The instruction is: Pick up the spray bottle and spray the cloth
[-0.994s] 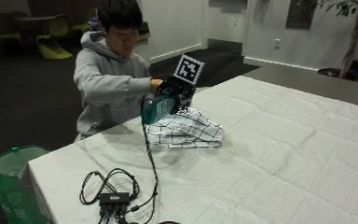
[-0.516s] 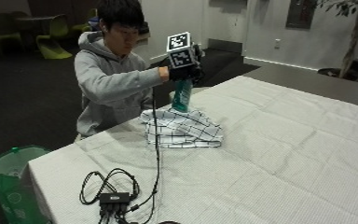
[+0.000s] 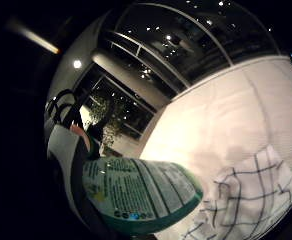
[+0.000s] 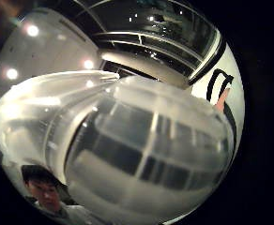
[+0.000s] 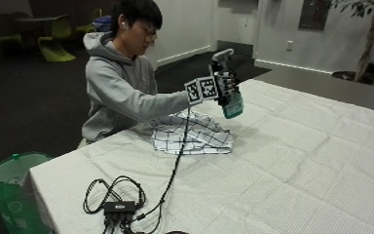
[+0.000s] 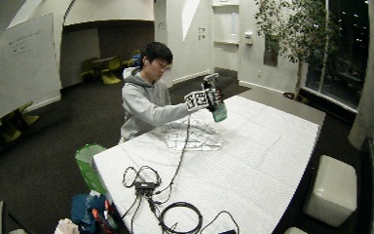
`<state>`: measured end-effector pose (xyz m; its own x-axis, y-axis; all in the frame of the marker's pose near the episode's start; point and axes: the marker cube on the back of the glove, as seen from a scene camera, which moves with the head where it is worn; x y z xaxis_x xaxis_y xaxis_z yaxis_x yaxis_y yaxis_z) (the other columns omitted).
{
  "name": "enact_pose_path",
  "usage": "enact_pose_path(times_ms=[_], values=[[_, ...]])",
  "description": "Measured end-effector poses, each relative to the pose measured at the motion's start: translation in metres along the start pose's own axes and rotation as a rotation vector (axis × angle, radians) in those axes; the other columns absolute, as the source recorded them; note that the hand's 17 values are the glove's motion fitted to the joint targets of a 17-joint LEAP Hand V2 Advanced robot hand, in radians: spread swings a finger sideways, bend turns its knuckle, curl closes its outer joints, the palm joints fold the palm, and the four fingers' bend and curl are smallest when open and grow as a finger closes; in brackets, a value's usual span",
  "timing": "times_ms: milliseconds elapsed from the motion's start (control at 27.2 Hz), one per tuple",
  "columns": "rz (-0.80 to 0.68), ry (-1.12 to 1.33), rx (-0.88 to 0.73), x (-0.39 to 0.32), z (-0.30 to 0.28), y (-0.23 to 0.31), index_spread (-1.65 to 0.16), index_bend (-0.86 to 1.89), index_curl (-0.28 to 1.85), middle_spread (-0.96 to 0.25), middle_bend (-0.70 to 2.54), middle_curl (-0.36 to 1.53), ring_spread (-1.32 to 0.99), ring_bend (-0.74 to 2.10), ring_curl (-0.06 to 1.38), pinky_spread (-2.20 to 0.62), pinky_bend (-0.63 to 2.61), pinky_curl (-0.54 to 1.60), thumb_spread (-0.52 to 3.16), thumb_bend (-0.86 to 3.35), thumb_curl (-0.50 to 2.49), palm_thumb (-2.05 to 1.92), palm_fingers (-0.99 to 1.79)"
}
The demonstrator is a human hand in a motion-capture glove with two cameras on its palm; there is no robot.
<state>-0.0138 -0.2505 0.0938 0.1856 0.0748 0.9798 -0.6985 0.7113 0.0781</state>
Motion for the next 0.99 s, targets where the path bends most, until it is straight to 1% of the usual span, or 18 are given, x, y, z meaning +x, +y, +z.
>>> enact_pose_path(times_ms=[147,368,589,737,810,884,921,994], values=[[0.064,0.014,-0.021,0.036,0.029,0.001,-0.17,0.49,0.56,-0.07,0.64,0.50,-0.17,0.57,0.45,-0.22,0.38,0.41,0.19,-0.03,0.79,0.94,1.37],[0.102,0.058,-0.064,0.065,0.057,0.003,-0.17,0.48,0.57,-0.07,0.63,0.50,-0.16,0.57,0.45,-0.23,0.38,0.41,0.20,-0.04,0.79,0.93,1.37],[0.086,0.089,-0.093,0.069,0.066,0.002,-0.17,0.45,0.56,-0.07,0.62,0.50,-0.16,0.57,0.45,-0.24,0.41,0.41,0.23,-0.03,0.79,0.93,1.36],[0.067,0.131,-0.168,0.068,0.068,0.004,-0.17,0.32,0.54,-0.09,0.60,0.50,-0.17,0.60,0.45,-0.25,0.48,0.43,0.27,-0.04,0.78,0.92,1.32],[0.071,0.140,-0.224,0.067,0.064,0.008,-0.18,0.19,0.51,-0.08,0.49,0.46,-0.16,0.62,0.46,-0.24,0.55,0.44,0.34,-0.04,0.77,0.92,1.13],[0.080,0.137,-0.277,0.065,0.056,0.013,-0.19,0.11,0.49,-0.09,0.42,0.45,-0.15,0.61,0.46,-0.19,0.52,0.43,0.46,-0.03,0.76,0.92,0.95],[0.081,0.133,-0.298,0.063,0.050,0.016,-0.20,0.08,0.47,-0.08,0.38,0.44,-0.14,0.57,0.45,-0.15,0.50,0.44,0.52,-0.04,0.74,0.89,0.76],[0.071,0.124,-0.319,0.058,0.035,0.022,-0.20,0.05,0.47,-0.07,0.32,0.43,-0.11,0.54,0.48,-0.09,0.54,0.48,0.60,-0.06,0.71,0.84,0.45]])
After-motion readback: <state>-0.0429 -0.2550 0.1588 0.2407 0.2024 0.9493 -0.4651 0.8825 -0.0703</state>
